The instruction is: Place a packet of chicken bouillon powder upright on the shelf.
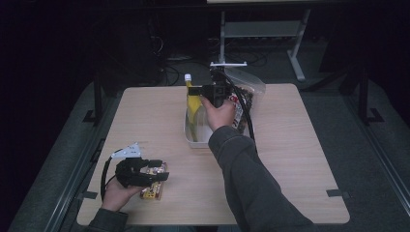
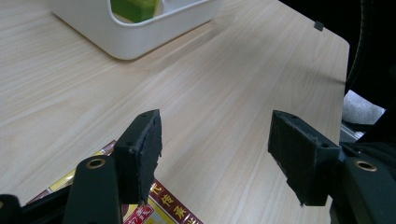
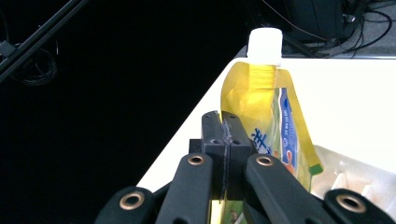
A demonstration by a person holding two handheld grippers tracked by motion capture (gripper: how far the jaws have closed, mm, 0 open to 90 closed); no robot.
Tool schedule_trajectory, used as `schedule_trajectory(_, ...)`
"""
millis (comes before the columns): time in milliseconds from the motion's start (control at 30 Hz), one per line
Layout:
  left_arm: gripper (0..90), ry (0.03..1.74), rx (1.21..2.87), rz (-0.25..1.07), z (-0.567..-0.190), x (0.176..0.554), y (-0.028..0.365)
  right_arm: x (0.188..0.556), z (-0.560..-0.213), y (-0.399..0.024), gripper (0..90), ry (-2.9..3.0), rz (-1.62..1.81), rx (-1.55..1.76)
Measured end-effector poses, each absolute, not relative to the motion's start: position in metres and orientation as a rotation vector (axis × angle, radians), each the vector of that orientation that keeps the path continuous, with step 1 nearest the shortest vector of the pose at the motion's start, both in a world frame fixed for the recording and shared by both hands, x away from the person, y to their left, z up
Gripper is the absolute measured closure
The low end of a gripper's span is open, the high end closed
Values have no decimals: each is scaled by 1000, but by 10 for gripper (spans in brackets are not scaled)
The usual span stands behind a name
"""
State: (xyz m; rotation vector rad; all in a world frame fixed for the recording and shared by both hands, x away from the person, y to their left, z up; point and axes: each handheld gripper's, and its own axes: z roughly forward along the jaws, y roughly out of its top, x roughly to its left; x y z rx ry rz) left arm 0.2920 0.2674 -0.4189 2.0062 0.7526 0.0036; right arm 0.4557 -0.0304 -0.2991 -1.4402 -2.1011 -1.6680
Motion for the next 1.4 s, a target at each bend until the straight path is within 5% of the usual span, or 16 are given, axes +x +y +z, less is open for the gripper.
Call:
schedule_trajectory(700, 321, 769, 2028, 24, -420, 292, 268, 459, -319, -21, 887, -2136, -1609, -1474)
schedule_trajectory(1400, 216, 840, 2083, 164, -421, 288, 266, 449, -299, -45, 691, -2126, -1587, -1382)
